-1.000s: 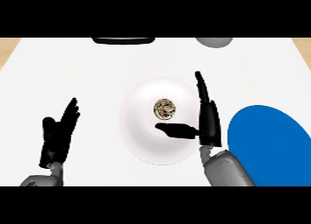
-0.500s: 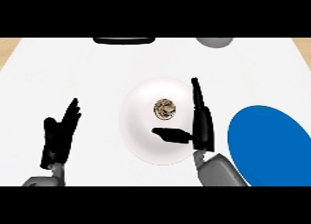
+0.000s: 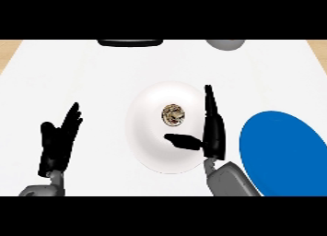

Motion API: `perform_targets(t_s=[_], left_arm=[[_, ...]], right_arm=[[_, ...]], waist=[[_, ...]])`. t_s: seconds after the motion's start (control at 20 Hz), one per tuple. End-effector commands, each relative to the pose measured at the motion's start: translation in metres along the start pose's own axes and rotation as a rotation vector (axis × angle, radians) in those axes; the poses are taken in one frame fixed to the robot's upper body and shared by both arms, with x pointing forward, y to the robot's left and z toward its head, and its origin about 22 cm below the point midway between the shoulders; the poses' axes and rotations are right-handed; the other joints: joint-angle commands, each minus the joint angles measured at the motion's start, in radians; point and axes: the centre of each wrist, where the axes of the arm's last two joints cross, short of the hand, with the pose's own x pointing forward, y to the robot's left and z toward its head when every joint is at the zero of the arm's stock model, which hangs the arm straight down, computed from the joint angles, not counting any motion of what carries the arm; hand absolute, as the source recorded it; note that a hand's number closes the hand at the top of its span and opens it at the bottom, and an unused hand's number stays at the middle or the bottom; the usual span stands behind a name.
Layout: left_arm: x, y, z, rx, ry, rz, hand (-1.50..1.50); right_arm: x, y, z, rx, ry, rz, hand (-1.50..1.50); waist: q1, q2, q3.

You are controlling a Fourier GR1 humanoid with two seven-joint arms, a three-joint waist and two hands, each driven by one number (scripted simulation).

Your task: Pick the cupcake from the plate and place it in the plate

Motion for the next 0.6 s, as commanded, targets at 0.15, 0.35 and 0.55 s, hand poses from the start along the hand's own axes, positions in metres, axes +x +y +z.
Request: perform_targets(t_s=[0.15,0.35,0.55], left_arm=[[-0.007,0.000,0.015,0.018,-0.009,0.003,0.00],[0.002,0.009,0.001,0.001,-0.008,-0.007,0.00],[-0.002,0.002,-0.004,0.007,-0.017,0.002,0.00]], right_arm=[[-0.024,-0.028,0.009,-0.054,0.036,0.057,-1.50],[-0.026,-0.032,0.016,-0.031,0.060,0.070,-1.50],[-0.025,-0.056,0.005,-0.071,0.068,0.071,-1.50]], waist=[[-0.002,-0.001,0.000],[-0.003,-0.001,0.000],[-0.003,0.000,0.000]])
